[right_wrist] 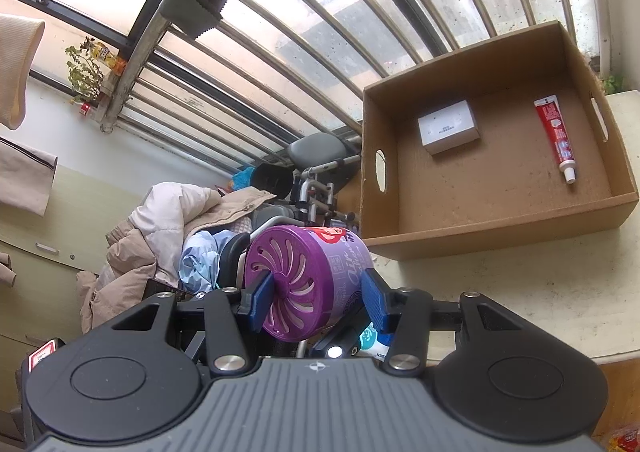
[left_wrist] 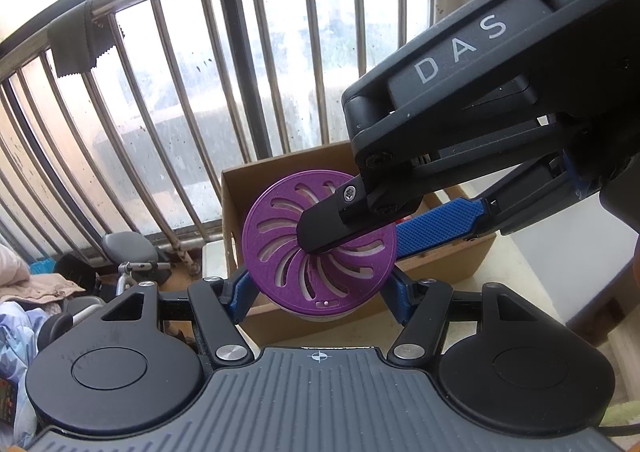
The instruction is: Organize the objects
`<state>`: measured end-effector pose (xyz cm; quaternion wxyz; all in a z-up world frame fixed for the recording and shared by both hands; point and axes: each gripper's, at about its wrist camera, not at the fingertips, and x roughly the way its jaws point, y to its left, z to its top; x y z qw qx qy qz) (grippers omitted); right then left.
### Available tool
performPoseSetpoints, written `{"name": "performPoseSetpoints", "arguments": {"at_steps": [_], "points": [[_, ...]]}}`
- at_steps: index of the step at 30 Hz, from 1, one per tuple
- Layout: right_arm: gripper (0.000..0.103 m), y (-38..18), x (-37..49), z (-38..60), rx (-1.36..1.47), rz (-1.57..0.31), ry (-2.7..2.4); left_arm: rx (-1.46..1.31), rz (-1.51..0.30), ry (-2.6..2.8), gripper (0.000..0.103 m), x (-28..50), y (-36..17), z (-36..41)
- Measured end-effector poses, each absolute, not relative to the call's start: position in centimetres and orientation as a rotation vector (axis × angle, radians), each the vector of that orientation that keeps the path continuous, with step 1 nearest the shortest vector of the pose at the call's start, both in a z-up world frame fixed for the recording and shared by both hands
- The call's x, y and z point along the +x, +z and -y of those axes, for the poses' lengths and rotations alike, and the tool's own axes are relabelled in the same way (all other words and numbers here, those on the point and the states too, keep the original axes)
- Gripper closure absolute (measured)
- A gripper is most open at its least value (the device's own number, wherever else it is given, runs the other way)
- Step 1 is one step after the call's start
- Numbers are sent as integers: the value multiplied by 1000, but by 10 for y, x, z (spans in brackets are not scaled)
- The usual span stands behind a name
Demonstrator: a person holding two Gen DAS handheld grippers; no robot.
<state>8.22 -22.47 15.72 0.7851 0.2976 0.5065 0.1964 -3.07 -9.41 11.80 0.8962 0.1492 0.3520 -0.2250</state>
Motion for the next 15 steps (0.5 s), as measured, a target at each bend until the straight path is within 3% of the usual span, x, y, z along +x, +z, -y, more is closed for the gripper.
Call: {"name": "performPoseSetpoints", "arguments": {"at_steps": [15], "points": [[51,155,74,230,648,-1083,381,314,-742,-504,39,-34,115,100]]}}
